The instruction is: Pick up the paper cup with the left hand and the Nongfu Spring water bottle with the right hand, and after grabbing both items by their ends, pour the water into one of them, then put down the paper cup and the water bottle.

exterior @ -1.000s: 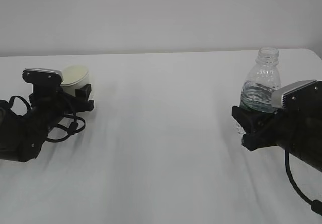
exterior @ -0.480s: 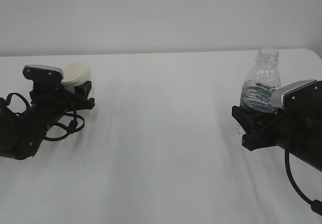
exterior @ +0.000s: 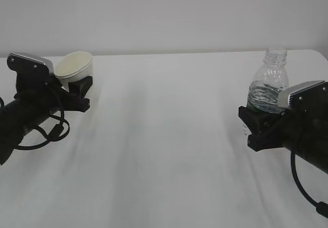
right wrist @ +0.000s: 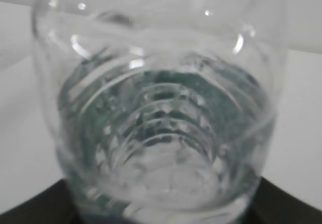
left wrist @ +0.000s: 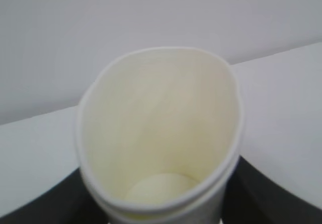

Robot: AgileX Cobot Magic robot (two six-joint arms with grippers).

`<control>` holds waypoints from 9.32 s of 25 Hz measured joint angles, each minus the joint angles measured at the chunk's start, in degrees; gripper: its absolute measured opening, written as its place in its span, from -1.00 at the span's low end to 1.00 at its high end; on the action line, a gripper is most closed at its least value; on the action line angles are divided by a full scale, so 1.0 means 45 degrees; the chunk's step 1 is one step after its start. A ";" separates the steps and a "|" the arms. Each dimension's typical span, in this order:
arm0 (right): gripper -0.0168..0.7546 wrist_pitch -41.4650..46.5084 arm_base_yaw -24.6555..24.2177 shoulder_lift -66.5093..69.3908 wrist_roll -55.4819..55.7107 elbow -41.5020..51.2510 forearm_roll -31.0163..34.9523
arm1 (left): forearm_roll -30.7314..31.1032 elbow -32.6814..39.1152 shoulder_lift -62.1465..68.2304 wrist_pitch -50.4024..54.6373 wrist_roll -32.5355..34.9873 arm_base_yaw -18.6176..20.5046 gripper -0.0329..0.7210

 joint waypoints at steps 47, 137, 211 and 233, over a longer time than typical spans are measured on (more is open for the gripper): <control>0.09 0.2454 0.0000 -0.3851 -0.0211 0.1744 0.0852 | 0.9612 -0.3718 0.1104 0.1878 -0.6825 -0.4684 0.16; 0.09 0.8713 0.0000 -0.5802 -1.3212 0.0131 0.2492 | 1.0888 -0.4660 0.1508 0.2611 -0.7040 -0.5451 0.13; 0.09 0.8315 0.0000 -0.5802 -1.7723 0.0131 0.3037 | 1.1472 -0.4660 0.1543 0.2124 -0.7211 -0.5451 0.13; 0.09 0.7543 0.0000 -0.5802 -1.8581 0.0131 0.3056 | 1.1492 -0.4660 0.1543 0.2124 -0.7211 -0.5451 0.13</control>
